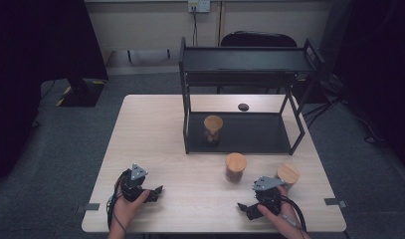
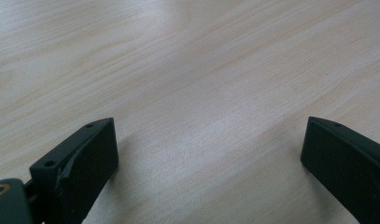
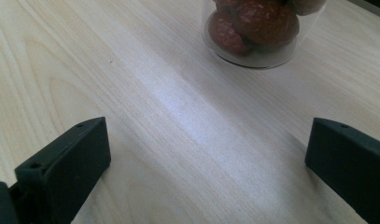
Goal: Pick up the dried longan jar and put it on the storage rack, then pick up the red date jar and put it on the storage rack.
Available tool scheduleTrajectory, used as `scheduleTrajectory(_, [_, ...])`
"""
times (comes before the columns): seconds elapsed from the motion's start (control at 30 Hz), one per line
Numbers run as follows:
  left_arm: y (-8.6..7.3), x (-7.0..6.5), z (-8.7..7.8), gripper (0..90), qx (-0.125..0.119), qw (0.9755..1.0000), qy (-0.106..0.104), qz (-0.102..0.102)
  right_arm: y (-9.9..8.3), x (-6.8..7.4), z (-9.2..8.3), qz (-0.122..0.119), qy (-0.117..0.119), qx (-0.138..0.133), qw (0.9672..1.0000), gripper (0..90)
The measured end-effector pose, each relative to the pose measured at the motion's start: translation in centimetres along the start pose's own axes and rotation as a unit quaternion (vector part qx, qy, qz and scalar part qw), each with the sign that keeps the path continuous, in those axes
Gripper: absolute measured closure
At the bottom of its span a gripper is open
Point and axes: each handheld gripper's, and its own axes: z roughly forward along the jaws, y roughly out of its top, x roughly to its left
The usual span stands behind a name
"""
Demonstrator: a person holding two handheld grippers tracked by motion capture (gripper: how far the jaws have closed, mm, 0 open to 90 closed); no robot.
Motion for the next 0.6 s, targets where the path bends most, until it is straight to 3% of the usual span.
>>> scheduleTrajectory(0.6, [-0.26, 0.16, 0.12, 0.3, -0.006, 1.0, -0.004, -0.002, -0.01, -0.06, -0.02, -0.003, 0.004, 0.0, 1.0, 0.0])
